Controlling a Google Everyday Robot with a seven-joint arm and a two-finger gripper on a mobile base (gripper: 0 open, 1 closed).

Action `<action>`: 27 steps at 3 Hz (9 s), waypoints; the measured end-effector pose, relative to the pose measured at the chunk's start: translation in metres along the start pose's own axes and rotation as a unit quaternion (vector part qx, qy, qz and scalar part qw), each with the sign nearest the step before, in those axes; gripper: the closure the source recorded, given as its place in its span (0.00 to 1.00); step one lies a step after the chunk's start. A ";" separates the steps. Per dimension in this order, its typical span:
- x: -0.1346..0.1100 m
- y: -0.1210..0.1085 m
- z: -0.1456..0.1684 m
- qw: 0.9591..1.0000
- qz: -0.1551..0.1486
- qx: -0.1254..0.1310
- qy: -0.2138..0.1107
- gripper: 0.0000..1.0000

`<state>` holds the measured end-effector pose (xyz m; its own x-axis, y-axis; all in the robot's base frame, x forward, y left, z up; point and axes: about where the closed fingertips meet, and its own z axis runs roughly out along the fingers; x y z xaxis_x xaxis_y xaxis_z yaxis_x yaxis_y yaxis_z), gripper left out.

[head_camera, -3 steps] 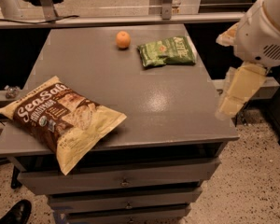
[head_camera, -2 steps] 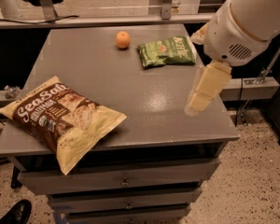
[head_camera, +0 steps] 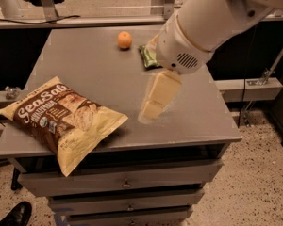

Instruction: Move brown chip bag near orange

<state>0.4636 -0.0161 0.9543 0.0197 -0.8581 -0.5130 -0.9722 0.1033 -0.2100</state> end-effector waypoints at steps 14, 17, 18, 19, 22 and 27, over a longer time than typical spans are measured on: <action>-0.028 -0.064 0.034 0.991 0.071 0.065 -0.090 1.00; 0.001 -0.142 -0.043 0.971 0.044 0.232 -0.043 1.00; 0.006 -0.174 -0.077 0.958 0.023 0.283 -0.021 1.00; 0.019 -0.205 -0.104 0.946 0.012 0.323 -0.006 1.00; 0.048 -0.251 -0.128 0.929 -0.023 0.370 -0.007 1.00; 0.068 -0.388 -0.086 0.890 -0.122 0.436 -0.058 1.00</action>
Offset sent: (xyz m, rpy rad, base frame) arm -0.0350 0.0958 -0.0103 0.1443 0.0887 0.1665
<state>0.8226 -0.1578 1.0722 0.2779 -0.8564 -0.4351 -0.3865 0.3150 -0.8668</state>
